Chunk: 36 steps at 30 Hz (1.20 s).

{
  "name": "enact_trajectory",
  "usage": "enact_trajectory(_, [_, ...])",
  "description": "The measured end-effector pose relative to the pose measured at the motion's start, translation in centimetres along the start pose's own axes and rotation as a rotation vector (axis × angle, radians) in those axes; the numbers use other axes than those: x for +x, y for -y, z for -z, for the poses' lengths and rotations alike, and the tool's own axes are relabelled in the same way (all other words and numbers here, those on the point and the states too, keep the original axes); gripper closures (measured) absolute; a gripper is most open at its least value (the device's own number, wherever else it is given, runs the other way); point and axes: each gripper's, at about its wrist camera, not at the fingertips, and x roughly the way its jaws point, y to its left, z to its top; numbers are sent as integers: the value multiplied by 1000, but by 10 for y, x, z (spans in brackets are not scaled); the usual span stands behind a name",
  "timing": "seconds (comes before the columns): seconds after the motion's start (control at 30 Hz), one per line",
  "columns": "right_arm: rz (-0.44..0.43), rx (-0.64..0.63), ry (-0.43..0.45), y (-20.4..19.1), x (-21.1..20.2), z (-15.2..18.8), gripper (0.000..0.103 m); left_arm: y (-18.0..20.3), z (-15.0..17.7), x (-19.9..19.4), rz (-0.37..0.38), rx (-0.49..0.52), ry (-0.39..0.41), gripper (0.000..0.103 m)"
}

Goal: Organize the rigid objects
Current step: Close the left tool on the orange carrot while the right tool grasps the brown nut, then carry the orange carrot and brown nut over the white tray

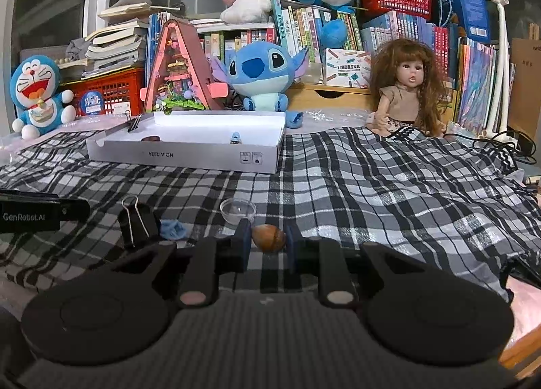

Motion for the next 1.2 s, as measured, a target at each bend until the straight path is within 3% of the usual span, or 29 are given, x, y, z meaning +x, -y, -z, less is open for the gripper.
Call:
enact_trajectory(0.57, [-36,53,-17,-3,22,-30,77,-19,-37,15,17,-4,-5,62])
enact_trajectory(1.2, [-88,142,-103,3,85,-107,77,-45,-133,78,89,-58,-66,62])
